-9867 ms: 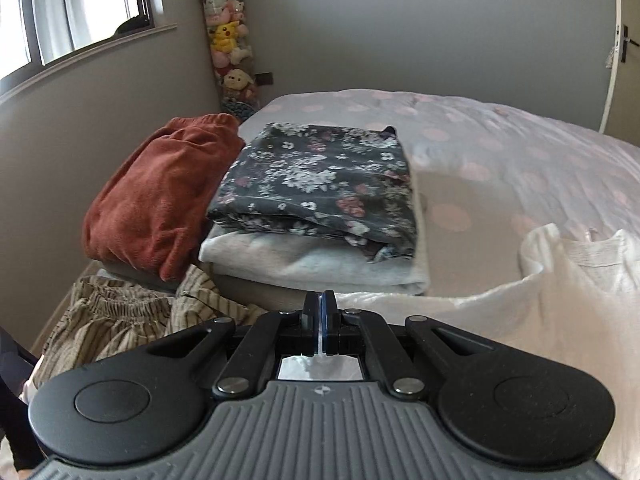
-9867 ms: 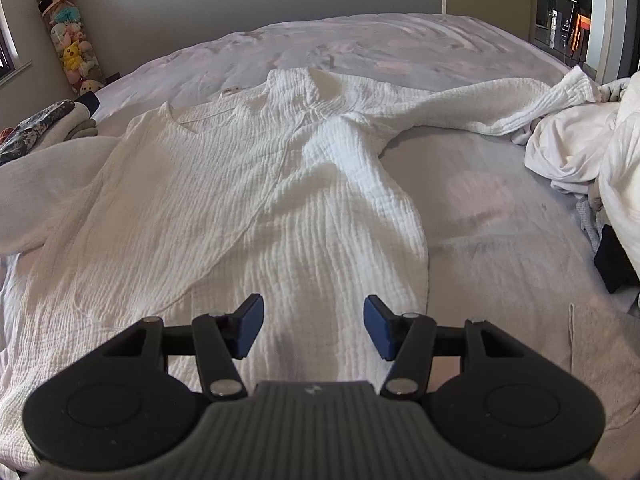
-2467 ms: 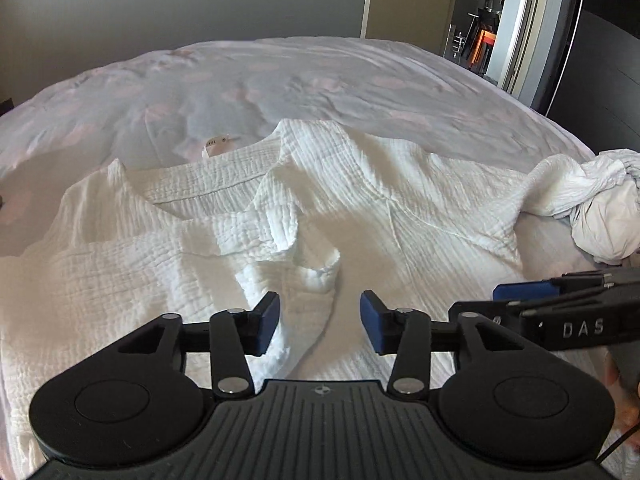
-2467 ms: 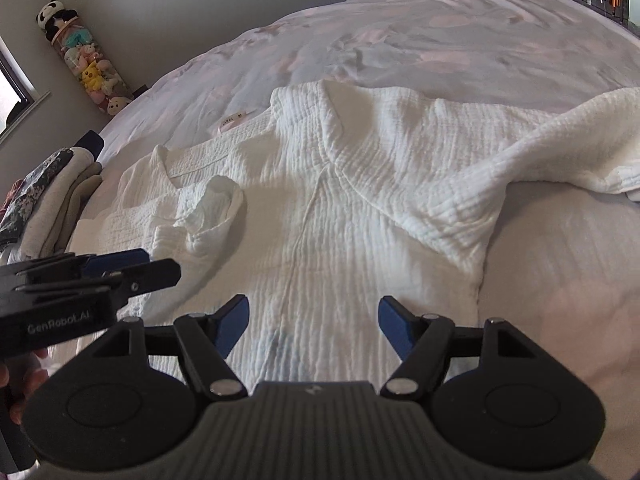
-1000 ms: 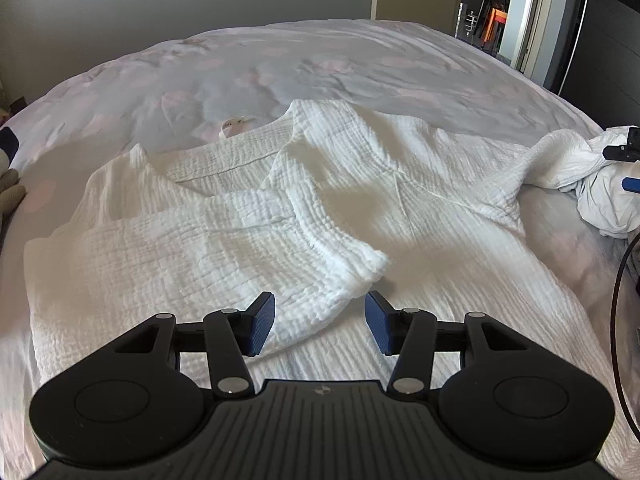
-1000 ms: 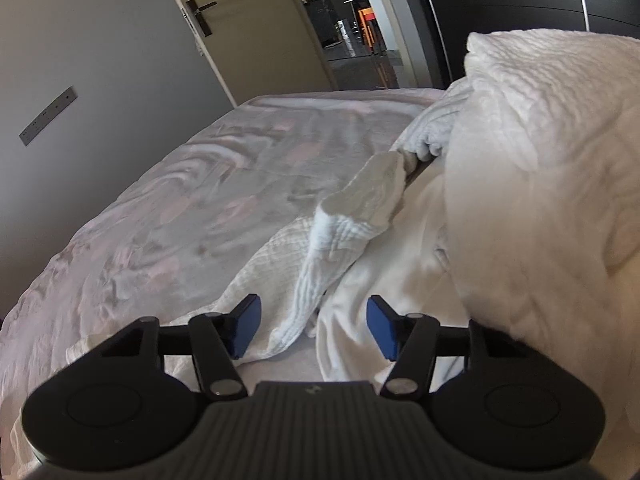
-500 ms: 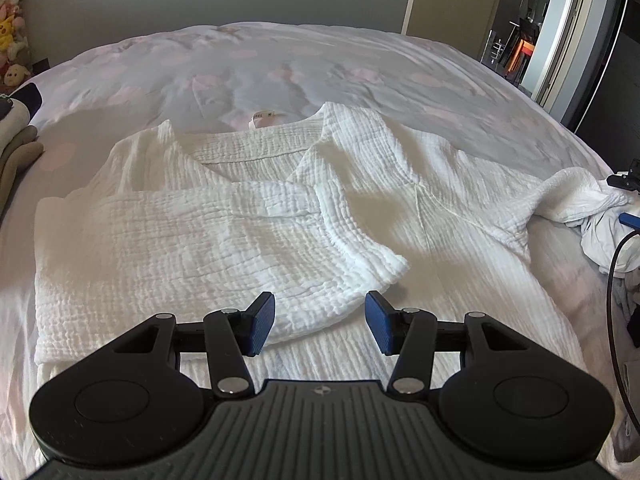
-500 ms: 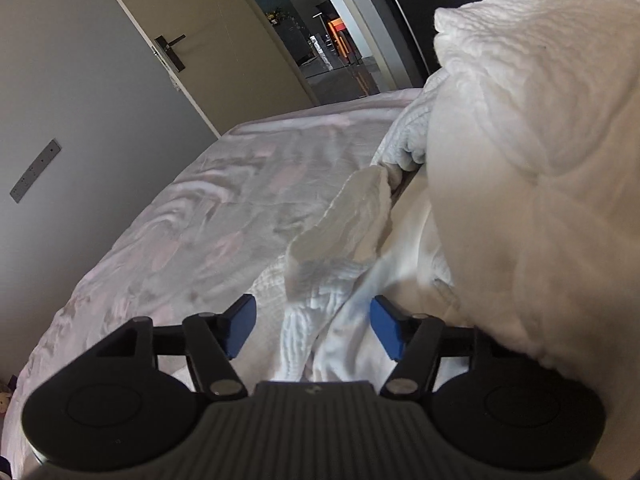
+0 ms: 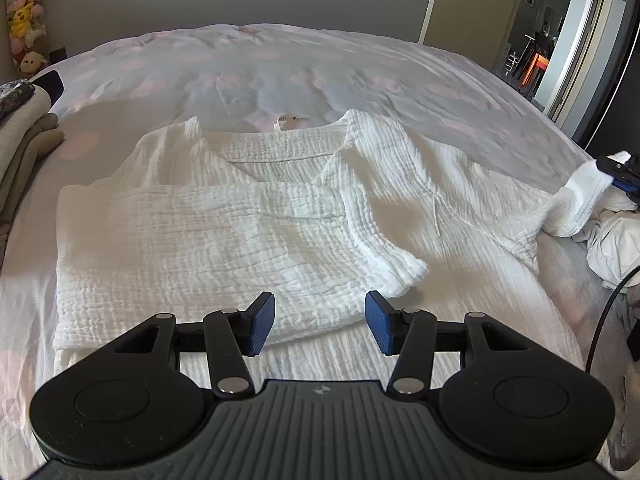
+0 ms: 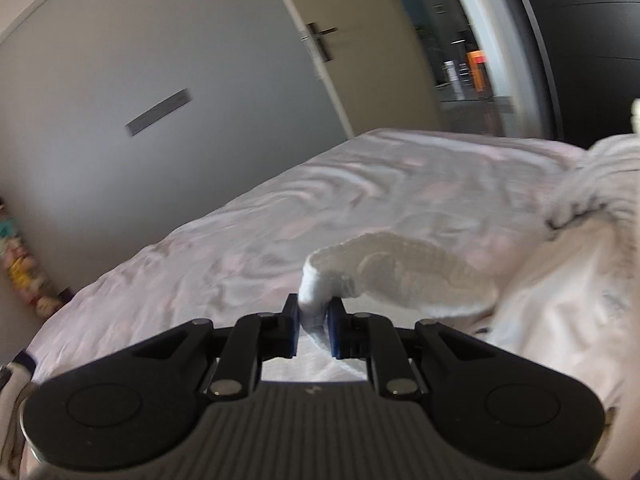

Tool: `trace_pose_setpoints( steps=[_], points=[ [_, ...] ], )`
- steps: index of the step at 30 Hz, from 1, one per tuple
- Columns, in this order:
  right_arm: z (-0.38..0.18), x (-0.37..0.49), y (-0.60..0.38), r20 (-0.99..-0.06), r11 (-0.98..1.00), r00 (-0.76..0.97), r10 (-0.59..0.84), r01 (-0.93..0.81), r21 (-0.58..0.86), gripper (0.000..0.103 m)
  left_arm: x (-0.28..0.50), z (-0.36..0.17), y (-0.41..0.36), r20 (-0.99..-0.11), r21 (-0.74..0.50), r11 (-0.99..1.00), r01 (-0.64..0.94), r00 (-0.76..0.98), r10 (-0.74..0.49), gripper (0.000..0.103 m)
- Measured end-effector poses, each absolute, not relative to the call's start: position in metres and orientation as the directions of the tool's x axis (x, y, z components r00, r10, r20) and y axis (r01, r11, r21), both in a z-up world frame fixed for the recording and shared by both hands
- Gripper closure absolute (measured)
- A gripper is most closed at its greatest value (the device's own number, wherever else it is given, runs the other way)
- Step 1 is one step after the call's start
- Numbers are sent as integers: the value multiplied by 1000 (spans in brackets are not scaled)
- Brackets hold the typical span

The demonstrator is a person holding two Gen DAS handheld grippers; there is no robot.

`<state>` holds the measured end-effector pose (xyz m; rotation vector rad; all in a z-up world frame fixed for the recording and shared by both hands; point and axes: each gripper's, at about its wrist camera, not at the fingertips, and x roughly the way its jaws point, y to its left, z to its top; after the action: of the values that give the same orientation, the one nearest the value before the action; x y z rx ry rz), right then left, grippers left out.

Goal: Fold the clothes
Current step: 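Fold the held sleeve across the shirt body and open the right gripper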

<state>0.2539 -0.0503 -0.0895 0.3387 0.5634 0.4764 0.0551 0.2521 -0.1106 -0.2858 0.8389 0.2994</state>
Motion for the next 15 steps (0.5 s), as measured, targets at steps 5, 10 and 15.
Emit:
trace_pose_setpoints(
  steps=[5,10,15],
  points=[
    [-94,231,8,-472,708,530,705,-570,418,87,52,-107,258,-757,-152,910,-385,637,143,55],
    [-110,203,56,-565,576,313,764,-725,377,87,53,-104,260,-751,-170,901,-400,645,144,55],
    [-131,175,86,-655,486,189,732,-818,307,87,60,-103,257,-745,-186,904,-384,656,126,55]
  ],
)
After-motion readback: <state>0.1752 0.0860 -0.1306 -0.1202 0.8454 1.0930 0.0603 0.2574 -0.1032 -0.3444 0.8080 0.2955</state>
